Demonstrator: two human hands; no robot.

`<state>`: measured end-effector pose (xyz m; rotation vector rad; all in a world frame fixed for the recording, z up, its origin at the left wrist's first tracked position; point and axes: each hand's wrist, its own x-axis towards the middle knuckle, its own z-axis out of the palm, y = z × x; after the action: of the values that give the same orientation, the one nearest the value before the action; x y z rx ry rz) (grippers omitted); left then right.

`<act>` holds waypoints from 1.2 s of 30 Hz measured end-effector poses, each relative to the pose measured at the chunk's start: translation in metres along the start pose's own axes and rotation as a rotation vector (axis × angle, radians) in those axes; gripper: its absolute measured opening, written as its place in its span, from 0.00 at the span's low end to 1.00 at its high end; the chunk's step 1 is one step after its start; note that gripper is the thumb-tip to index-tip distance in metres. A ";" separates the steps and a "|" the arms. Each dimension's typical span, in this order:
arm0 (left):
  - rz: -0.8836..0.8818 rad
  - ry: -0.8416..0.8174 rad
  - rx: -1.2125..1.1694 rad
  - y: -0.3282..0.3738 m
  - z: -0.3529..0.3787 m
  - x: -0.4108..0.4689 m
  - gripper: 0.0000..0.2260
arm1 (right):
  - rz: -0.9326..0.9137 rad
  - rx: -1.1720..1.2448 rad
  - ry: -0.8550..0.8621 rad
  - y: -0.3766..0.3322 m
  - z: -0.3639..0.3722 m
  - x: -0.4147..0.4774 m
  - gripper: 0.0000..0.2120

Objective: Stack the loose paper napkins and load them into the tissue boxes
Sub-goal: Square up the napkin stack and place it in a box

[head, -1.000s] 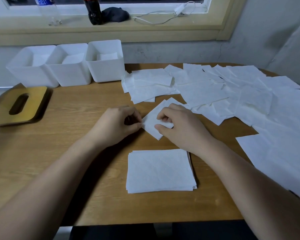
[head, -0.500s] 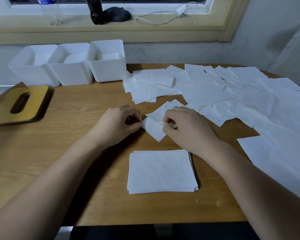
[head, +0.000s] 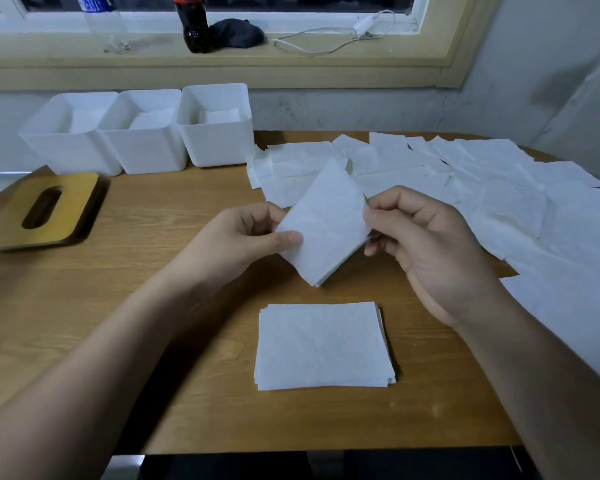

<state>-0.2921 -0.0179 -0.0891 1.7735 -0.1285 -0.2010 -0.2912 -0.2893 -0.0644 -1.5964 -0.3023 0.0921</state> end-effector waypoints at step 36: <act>-0.314 -0.489 0.464 0.013 -0.012 -0.011 0.17 | 0.456 -0.735 -0.332 -0.003 -0.007 -0.072 0.38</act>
<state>-0.3001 -0.0068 -0.0736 2.1694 -0.2626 -0.8918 -0.3595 -0.3142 -0.0700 -2.3643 -0.2322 0.6646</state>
